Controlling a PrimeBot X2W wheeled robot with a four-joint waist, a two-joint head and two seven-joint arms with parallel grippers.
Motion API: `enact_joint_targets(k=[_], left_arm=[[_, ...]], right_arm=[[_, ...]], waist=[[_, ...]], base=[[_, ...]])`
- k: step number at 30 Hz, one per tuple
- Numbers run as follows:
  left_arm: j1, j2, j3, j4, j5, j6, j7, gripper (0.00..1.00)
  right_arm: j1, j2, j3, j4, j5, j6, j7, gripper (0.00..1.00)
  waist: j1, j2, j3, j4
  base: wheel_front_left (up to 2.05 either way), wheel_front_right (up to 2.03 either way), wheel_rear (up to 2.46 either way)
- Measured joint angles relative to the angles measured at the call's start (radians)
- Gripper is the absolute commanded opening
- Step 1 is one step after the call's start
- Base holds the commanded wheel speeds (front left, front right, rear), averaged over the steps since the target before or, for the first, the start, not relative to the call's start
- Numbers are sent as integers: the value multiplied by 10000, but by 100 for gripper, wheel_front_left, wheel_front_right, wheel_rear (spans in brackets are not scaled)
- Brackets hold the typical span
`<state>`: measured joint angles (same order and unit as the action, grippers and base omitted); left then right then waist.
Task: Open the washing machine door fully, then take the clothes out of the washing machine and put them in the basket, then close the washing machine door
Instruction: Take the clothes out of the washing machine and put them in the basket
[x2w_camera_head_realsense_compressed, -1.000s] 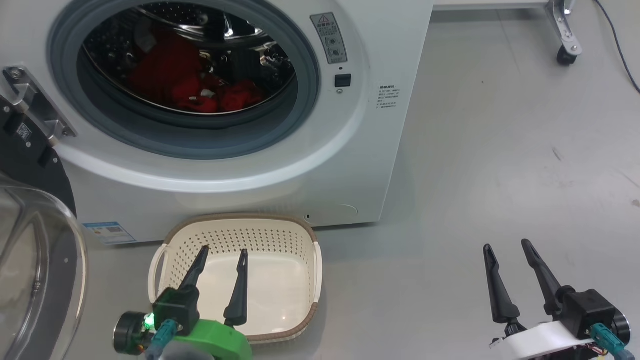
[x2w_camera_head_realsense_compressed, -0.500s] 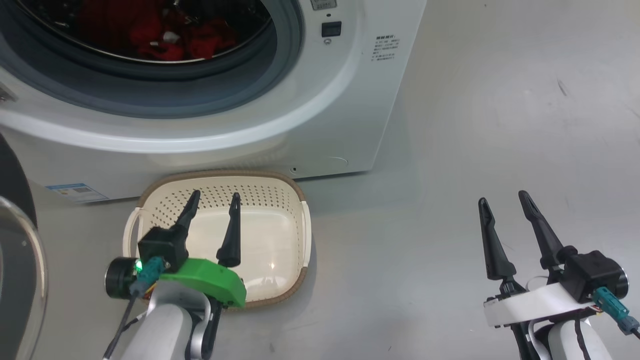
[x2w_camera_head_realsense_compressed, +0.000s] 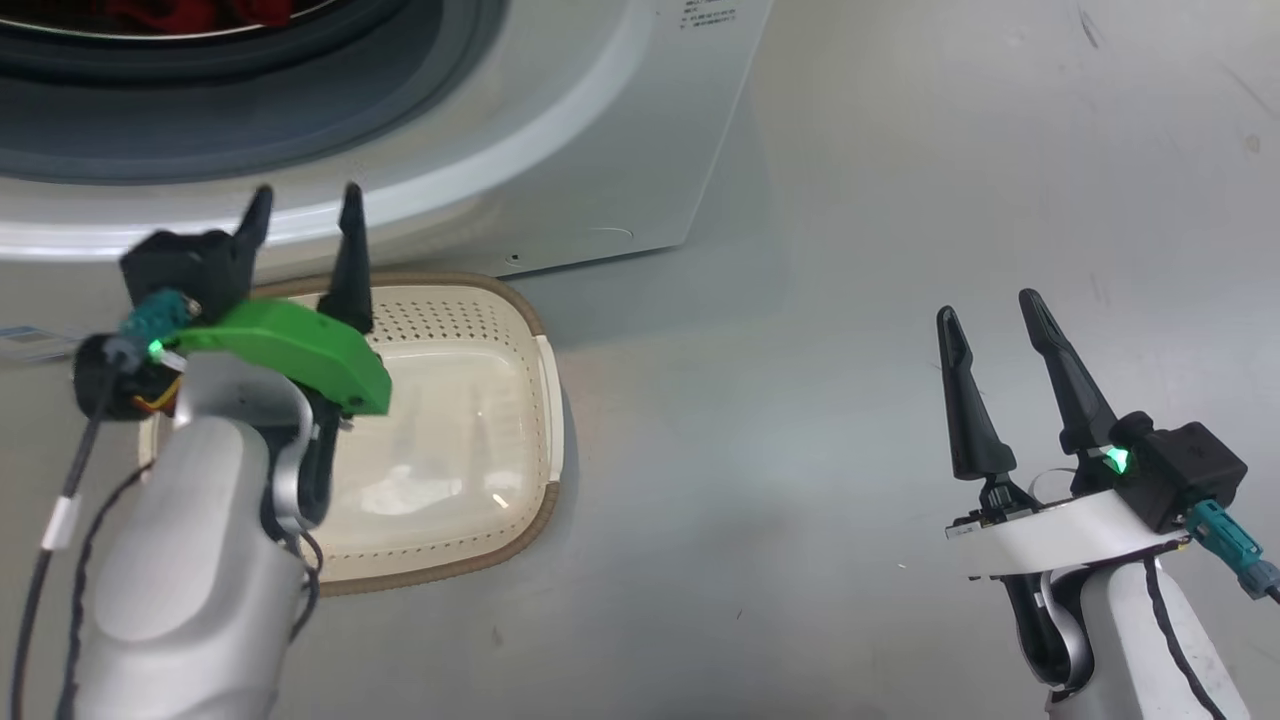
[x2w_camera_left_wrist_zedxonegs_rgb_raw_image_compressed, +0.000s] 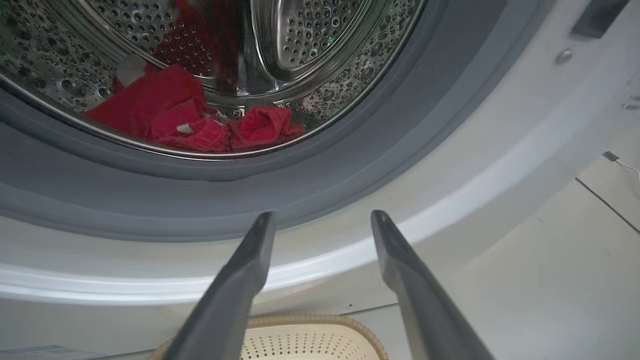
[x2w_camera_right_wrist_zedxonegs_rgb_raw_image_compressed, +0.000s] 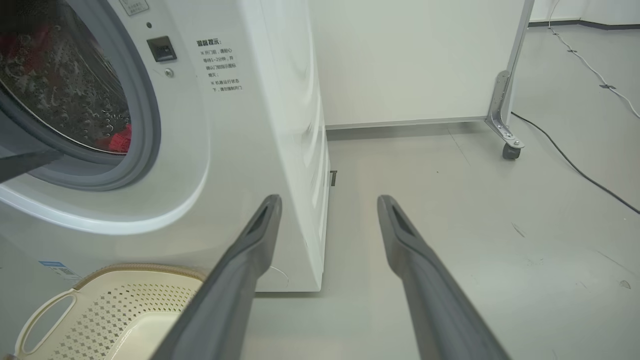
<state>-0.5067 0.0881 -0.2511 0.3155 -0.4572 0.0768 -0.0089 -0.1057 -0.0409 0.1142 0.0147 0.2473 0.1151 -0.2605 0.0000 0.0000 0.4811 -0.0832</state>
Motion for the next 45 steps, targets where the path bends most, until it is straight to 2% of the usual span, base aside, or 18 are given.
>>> enact_joint_targets(k=[15,20,35,45], left_arm=[[-2842,1390,502,514,-92,-437,2040,100],[-3595,1662,562,823,-165,-554,2763,100],[-5705,2564,771,1605,-150,-550,4537,100],[-6577,3030,878,2274,-35,-384,5442,100]], right_arm=[[-523,-2,414,391,585,59,0,100],[-628,-2,533,437,683,59,0,100],[-1044,-2,1039,541,1175,65,0,100],[-1527,0,1379,543,1457,65,0,100]], waist=[[0,0,766,-1003],[1,0,900,-1244],[0,0,1560,-1887],[0,0,2172,-2404]], base=[[0,0,0],[0,0,0],[0,0,0],[0,0,0]])
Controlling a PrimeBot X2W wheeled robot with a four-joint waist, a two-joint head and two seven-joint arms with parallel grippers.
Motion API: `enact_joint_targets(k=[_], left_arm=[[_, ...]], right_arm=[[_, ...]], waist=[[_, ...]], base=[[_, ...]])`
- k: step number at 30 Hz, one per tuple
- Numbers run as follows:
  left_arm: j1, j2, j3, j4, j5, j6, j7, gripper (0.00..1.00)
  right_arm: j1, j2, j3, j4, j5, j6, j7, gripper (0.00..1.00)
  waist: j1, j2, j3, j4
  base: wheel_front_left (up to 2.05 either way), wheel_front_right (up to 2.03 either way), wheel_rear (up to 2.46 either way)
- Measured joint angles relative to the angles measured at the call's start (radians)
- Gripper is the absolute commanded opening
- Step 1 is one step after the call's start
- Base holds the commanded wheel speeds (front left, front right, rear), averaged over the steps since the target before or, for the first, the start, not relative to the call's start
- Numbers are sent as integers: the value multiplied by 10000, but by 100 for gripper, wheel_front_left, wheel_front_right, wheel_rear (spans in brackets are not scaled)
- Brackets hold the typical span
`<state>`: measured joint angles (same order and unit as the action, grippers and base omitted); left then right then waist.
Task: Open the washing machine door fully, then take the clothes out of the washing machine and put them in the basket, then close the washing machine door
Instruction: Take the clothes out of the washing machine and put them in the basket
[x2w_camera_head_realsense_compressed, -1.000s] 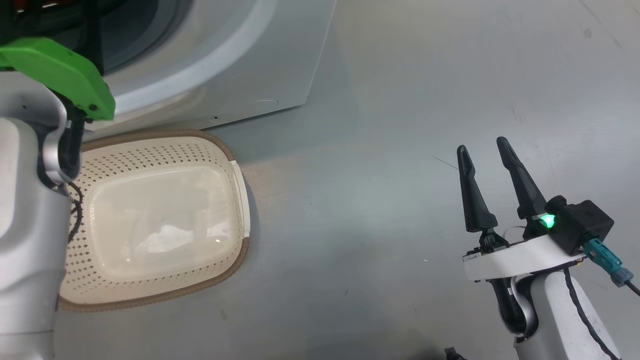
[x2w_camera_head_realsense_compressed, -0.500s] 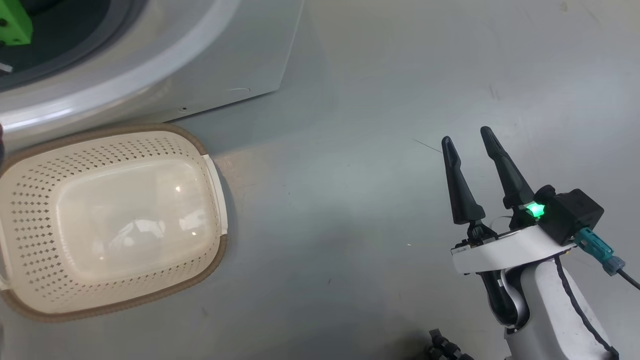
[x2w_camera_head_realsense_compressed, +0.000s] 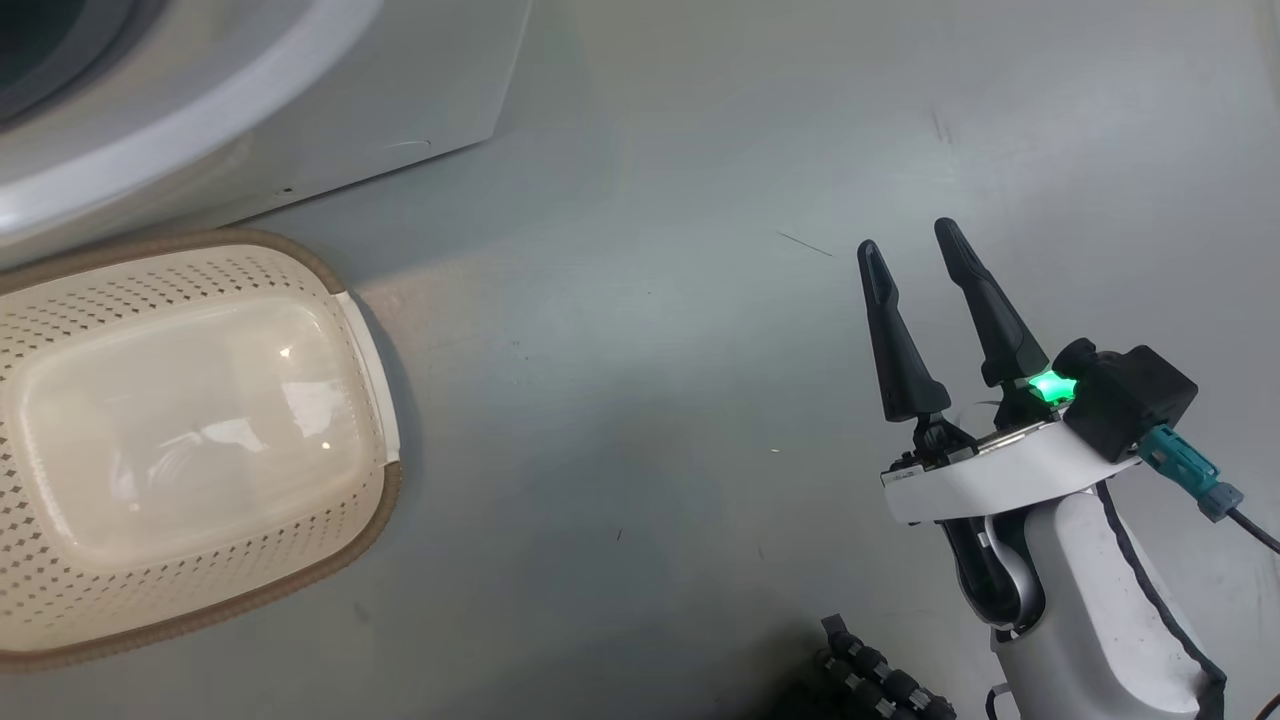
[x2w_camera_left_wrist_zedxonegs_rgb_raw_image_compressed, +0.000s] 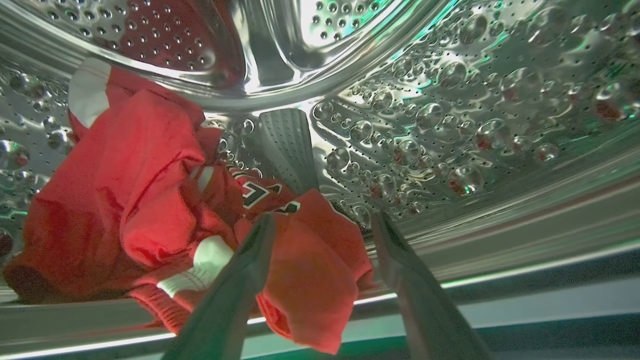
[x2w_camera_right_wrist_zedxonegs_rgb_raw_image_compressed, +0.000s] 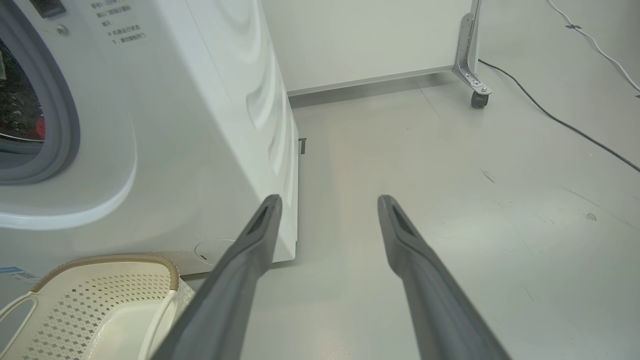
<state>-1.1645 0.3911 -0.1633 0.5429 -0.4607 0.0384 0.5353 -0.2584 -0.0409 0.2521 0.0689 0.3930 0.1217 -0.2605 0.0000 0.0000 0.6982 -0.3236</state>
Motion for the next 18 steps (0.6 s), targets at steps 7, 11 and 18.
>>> enact_joint_targets(k=[7,11,18], left_arm=[[-100,4,-44,462,52,10,305,100],[-277,63,-102,662,159,104,552,100],[-399,104,-167,1120,213,198,1085,85]], right_arm=[[-93,0,-23,84,38,2,0,100],[-207,0,-23,111,42,2,-2,100],[-264,2,-19,178,102,2,0,100]], waist=[[0,0,199,-192],[0,0,231,-213],[0,0,260,-231]], base=[[0,0,0],[0,0,0],[0,0,0]])
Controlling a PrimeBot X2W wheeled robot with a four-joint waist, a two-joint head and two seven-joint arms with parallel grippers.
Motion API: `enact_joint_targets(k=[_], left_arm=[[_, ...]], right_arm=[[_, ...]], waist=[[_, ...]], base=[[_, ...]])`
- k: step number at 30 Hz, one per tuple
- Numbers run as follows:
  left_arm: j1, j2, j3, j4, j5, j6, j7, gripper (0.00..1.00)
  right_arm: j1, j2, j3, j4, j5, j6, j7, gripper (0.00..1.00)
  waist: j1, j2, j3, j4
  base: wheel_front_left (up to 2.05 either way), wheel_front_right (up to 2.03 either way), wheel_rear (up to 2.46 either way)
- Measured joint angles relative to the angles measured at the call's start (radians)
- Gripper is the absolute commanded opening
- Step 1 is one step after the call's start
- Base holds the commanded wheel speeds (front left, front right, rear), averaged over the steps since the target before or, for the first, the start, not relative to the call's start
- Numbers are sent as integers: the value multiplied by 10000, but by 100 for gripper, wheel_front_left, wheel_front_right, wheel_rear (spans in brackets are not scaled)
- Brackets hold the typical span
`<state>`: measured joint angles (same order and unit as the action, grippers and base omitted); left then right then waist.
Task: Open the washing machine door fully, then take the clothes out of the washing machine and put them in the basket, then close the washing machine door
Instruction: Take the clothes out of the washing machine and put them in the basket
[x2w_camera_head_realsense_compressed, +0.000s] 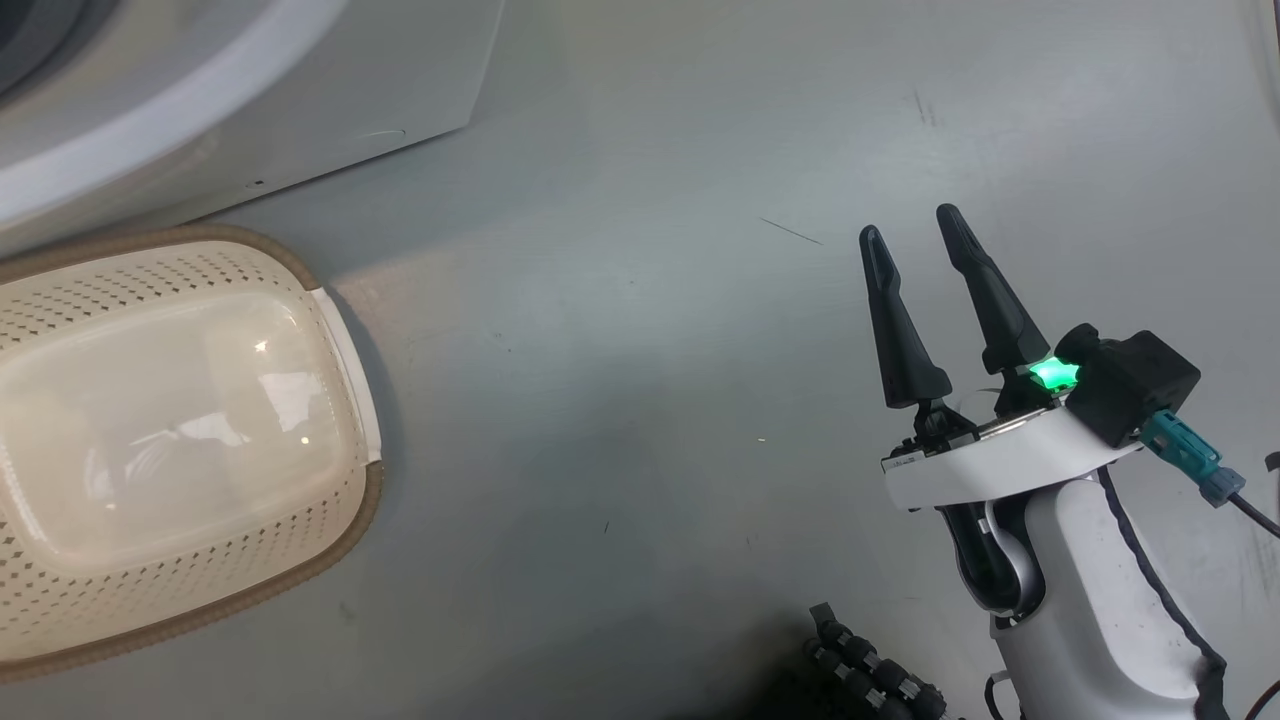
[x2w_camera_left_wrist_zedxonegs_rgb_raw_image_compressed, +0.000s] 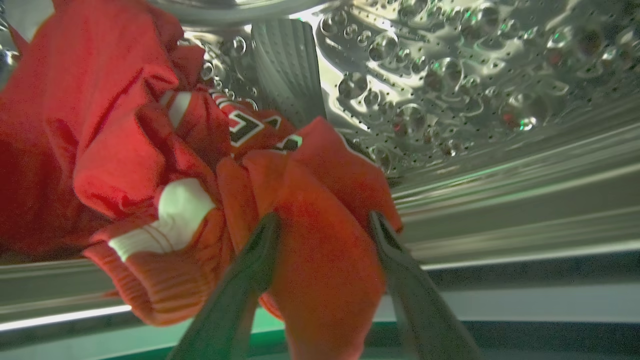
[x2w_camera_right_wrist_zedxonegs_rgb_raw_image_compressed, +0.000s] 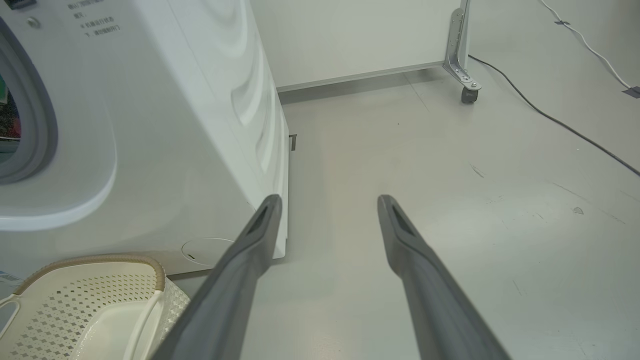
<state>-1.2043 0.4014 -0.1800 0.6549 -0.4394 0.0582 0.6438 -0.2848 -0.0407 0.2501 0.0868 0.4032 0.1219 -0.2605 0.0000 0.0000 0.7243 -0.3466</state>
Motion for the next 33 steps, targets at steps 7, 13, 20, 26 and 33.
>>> enact_joint_targets(k=[7,13,20,26,33], left_arm=[[-58,0,-98,224,0,86,370,0],[-128,0,-100,299,2,117,504,0],[-148,0,-117,301,10,115,387,0],[-142,-98,-38,257,-12,56,-221,0],[12,-314,144,117,-182,-117,-1093,0]], right_arm=[[-116,0,-4,29,46,0,0,100],[-148,-2,-31,59,46,0,-2,100],[-216,-2,-104,61,38,0,-2,100],[-245,-2,-284,73,-73,0,0,100],[-248,-2,-451,94,-261,0,-2,100]], waist=[[0,0,21,-19],[0,0,38,-5],[0,0,48,54],[0,0,16,185],[0,0,-109,425]], base=[[0,0,0],[0,0,0],[0,0,0],[0,0,0],[0,0,0]])
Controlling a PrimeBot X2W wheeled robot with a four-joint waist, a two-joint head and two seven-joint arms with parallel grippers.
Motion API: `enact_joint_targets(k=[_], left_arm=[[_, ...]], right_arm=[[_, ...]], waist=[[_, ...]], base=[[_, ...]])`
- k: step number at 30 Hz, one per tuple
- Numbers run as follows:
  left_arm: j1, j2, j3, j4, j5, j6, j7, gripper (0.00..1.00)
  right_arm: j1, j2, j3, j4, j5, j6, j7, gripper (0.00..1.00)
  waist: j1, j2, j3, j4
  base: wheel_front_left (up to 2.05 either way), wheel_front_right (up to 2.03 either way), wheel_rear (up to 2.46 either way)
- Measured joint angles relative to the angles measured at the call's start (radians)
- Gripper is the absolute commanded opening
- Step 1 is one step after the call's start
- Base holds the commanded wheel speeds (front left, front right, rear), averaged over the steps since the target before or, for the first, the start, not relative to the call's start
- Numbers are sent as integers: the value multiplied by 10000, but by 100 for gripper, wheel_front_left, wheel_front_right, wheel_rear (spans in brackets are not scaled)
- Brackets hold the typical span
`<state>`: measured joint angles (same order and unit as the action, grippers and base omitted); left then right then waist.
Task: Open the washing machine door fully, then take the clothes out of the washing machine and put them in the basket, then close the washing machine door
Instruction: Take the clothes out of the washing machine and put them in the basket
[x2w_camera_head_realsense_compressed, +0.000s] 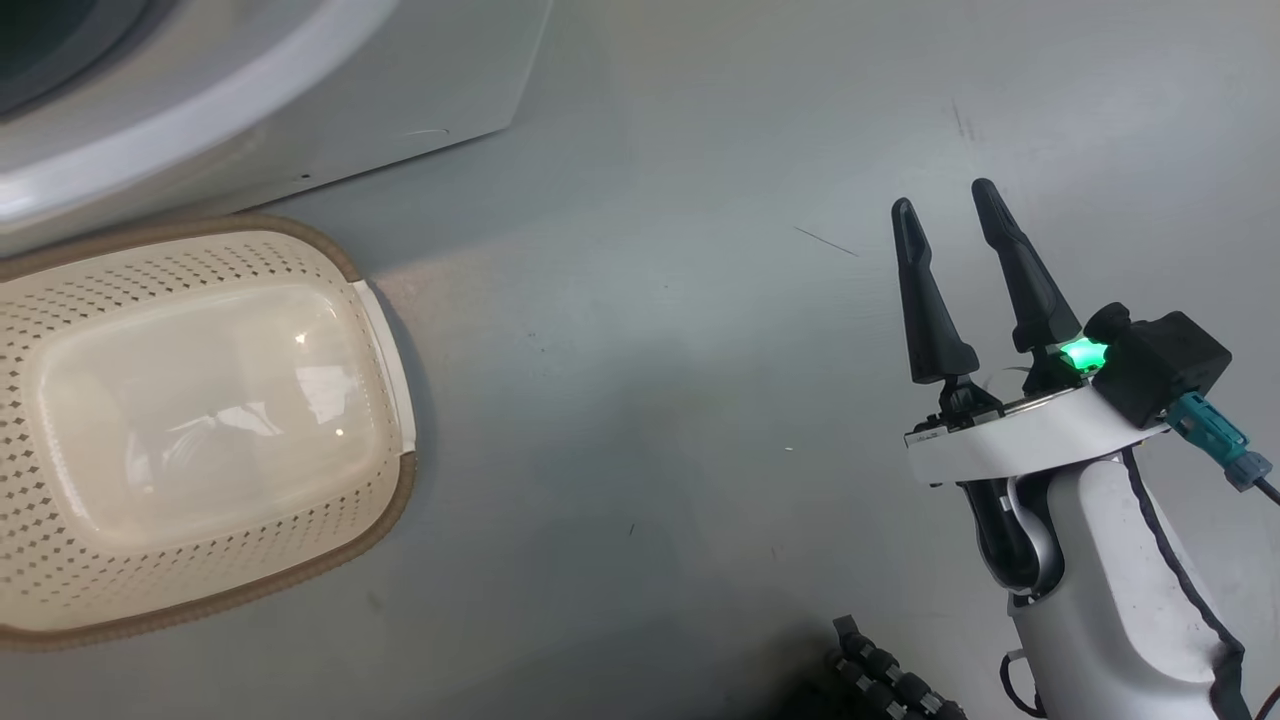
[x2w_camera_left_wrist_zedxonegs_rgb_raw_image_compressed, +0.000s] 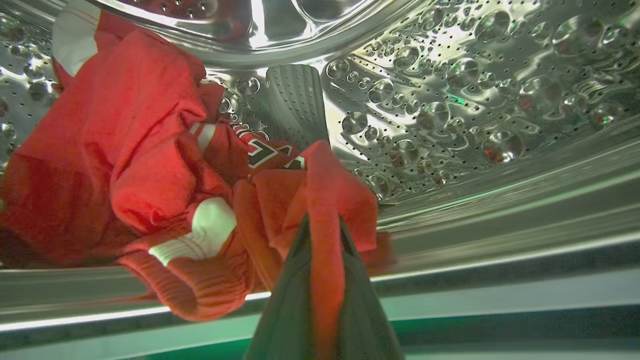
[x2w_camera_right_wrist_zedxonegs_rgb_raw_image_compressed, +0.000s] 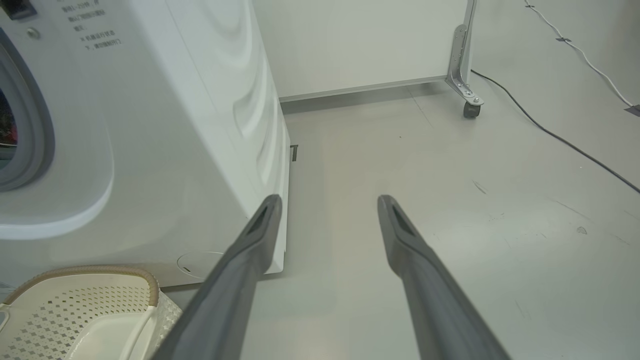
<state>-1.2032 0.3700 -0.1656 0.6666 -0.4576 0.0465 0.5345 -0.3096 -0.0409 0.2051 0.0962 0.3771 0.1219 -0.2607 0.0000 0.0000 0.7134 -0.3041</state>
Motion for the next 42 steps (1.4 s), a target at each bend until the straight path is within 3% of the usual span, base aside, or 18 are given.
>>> enact_joint_targets(k=[19,34,42], left_arm=[[2035,-869,157,-514,-90,-314,-3484,0],[4091,-1906,240,-1187,-150,-313,-6213,0],[5096,-2019,146,-1850,-36,-219,-7308,0]], right_arm=[[198,-8,-337,173,-750,0,0,100],[1045,-17,-328,255,-1294,2,0,100],[1525,-23,-253,257,-1394,2,2,100]], waist=[[0,0,-948,651],[0,0,-2340,1343],[0,0,-3168,1830]], base=[[0,0,0],[0,0,0],[0,0,0]])
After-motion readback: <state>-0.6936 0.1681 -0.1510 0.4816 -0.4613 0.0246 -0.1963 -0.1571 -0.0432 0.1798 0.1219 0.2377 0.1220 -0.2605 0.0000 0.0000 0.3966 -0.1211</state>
